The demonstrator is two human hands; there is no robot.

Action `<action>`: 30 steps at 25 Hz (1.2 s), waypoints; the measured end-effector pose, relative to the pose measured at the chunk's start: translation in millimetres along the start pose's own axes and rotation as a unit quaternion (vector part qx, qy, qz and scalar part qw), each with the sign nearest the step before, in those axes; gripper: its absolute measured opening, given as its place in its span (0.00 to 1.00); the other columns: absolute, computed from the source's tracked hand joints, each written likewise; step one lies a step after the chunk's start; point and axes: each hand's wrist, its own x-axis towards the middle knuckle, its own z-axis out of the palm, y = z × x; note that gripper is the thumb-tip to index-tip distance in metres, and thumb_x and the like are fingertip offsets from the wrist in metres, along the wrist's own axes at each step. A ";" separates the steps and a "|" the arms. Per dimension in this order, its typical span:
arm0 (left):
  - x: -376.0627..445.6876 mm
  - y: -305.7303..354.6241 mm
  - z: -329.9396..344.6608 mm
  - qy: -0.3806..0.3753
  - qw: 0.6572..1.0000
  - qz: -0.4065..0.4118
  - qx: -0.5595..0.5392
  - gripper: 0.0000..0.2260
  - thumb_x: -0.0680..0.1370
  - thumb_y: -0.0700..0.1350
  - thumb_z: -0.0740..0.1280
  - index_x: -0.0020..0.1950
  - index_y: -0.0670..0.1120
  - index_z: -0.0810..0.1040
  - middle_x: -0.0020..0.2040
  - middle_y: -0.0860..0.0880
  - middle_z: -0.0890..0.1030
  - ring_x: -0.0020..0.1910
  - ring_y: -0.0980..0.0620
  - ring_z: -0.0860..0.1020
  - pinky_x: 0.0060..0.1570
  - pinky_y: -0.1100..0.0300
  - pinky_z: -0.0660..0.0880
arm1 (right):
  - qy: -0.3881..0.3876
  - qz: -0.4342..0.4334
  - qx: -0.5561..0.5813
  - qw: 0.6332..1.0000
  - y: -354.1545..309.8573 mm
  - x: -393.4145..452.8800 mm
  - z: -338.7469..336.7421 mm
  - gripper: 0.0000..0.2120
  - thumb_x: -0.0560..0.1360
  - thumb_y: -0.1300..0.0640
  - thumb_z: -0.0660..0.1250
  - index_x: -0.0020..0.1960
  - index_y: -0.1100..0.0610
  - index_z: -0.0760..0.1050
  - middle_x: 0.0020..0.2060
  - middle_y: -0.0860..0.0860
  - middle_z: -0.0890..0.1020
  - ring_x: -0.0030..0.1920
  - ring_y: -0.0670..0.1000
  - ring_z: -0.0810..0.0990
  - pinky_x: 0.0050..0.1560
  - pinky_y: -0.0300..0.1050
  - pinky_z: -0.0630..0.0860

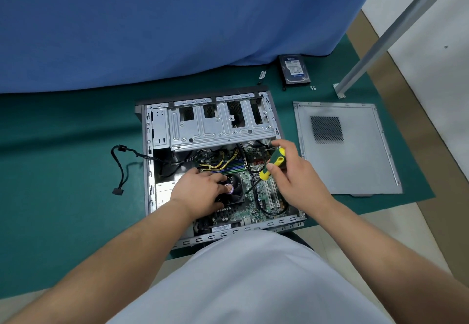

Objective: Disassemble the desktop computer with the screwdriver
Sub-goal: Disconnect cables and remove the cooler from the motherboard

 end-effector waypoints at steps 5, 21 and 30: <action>0.4 0.0 -0.7 -0.001 1.000 0.000 0.002 0.24 0.78 0.67 0.61 0.74 0.65 0.71 0.76 0.59 0.69 0.72 0.52 0.72 0.59 0.50 0.68 | -0.002 0.007 0.001 1.000 1.4 -0.5 5.7 0.21 0.83 0.51 0.63 0.73 0.46 0.60 0.33 0.41 0.72 0.31 0.42 0.73 0.31 0.38 0.62; 1.1 0.9 -2.3 0.005 1.000 0.002 0.002 0.25 0.79 0.67 0.61 0.75 0.66 0.68 0.76 0.59 0.69 0.72 0.52 0.72 0.61 0.50 0.68 | -0.200 -0.056 -0.035 0.978 -25.4 8.9 -21.4 0.14 0.73 0.55 0.67 0.54 0.40 0.68 0.31 0.42 0.77 0.29 0.44 0.74 0.28 0.38 0.67; 0.8 1.8 -2.0 0.003 1.000 0.002 0.007 0.24 0.79 0.67 0.62 0.75 0.65 0.70 0.76 0.59 0.70 0.72 0.52 0.72 0.60 0.50 0.68 | -0.078 -0.115 -0.365 0.921 -44.3 14.3 -18.1 0.22 0.82 0.33 0.47 0.55 0.50 0.68 0.34 0.51 0.78 0.37 0.60 0.81 0.29 0.46 0.65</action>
